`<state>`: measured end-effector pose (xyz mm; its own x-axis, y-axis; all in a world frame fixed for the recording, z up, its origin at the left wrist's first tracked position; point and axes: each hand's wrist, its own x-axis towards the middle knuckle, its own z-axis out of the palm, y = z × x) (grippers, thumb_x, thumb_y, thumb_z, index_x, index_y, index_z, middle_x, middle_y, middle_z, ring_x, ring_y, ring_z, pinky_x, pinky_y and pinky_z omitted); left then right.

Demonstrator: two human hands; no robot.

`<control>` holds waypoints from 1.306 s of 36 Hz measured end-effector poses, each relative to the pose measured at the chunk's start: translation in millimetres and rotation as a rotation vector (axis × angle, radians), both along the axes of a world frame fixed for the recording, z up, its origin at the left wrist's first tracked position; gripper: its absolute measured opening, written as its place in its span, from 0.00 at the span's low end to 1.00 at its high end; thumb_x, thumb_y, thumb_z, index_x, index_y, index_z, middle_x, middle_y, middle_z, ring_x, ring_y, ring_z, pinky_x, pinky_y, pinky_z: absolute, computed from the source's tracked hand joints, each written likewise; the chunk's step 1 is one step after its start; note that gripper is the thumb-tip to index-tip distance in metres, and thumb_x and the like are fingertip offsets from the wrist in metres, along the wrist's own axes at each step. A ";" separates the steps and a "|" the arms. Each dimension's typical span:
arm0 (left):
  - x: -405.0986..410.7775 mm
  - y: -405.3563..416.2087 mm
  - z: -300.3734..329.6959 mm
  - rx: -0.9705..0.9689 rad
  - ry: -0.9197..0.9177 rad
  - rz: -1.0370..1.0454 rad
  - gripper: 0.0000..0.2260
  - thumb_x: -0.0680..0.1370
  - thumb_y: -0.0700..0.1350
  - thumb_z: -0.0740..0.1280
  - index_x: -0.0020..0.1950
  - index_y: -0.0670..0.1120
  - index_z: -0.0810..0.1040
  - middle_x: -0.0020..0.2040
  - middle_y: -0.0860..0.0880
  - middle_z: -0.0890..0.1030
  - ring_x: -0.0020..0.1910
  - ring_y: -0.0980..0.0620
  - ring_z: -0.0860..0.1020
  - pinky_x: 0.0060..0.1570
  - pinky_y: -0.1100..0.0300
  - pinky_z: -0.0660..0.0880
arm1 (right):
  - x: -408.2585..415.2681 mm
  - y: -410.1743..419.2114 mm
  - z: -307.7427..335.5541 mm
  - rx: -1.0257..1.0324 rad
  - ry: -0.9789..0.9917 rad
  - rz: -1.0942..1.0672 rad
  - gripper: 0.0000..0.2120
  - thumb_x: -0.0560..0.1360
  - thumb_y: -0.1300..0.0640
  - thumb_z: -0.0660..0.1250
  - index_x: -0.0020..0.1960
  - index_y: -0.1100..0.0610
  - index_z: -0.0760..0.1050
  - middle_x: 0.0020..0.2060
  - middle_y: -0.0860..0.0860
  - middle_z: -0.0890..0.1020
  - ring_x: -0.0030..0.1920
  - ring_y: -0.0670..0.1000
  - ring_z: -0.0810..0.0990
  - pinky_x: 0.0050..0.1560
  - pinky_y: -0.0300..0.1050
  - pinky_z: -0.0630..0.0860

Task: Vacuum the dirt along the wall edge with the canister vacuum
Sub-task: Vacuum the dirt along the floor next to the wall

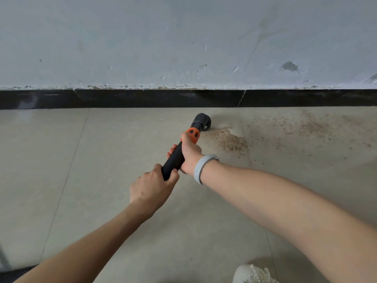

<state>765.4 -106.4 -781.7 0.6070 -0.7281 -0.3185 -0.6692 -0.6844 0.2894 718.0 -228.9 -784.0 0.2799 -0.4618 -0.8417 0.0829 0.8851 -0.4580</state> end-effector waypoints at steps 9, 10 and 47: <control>18.2 36.0 -7.0 0.012 0.168 0.118 0.22 0.77 0.63 0.54 0.41 0.46 0.72 0.35 0.48 0.82 0.37 0.45 0.81 0.45 0.51 0.78 | 26.6 36.9 -2.0 -0.001 0.071 0.119 0.09 0.76 0.54 0.62 0.43 0.60 0.69 0.30 0.53 0.76 0.24 0.51 0.76 0.30 0.43 0.78; 18.8 38.0 -7.9 0.014 0.177 0.111 0.22 0.77 0.63 0.54 0.41 0.46 0.72 0.34 0.49 0.82 0.37 0.46 0.81 0.45 0.51 0.78 | 27.3 39.2 -2.9 -0.003 0.079 0.122 0.09 0.76 0.54 0.62 0.43 0.60 0.69 0.31 0.53 0.76 0.24 0.51 0.76 0.30 0.43 0.77; 12.4 -9.1 -17.5 -0.029 0.342 -0.006 0.20 0.79 0.61 0.56 0.40 0.46 0.74 0.30 0.52 0.82 0.32 0.53 0.81 0.39 0.57 0.76 | -0.4 1.8 2.2 -0.050 0.112 0.069 0.13 0.79 0.52 0.63 0.44 0.62 0.69 0.35 0.55 0.77 0.29 0.53 0.77 0.35 0.46 0.79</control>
